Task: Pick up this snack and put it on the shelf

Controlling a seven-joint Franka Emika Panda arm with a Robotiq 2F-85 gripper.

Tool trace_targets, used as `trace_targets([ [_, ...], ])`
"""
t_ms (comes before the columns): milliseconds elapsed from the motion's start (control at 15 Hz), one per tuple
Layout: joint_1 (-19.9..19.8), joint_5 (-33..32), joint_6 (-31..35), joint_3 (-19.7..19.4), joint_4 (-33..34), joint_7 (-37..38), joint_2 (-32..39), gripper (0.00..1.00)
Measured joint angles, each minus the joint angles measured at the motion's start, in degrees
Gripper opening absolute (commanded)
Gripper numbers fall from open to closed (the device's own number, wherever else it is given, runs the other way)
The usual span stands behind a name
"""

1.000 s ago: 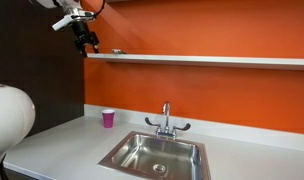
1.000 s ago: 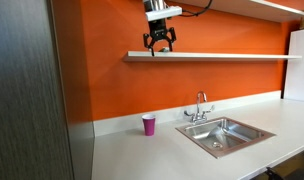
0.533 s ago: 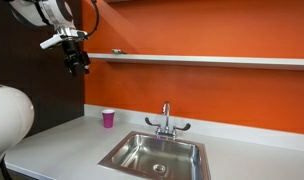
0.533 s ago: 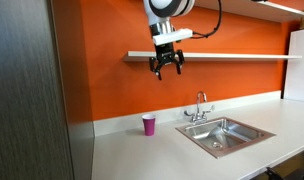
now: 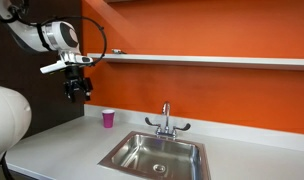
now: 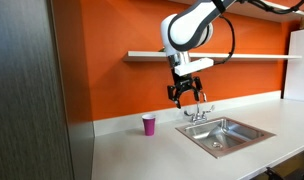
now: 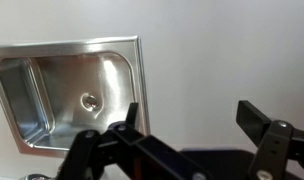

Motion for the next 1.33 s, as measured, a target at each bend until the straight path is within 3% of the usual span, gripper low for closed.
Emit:
trace_targets([
  [667, -9.5, 0.2, 6.9, -8.0, -12.3, -12.4, -3.9, 1.0],
  [1333, -17.0, 0.2, 11.1, -15.2, -16.7, -21.0, -6.1, 1.0],
])
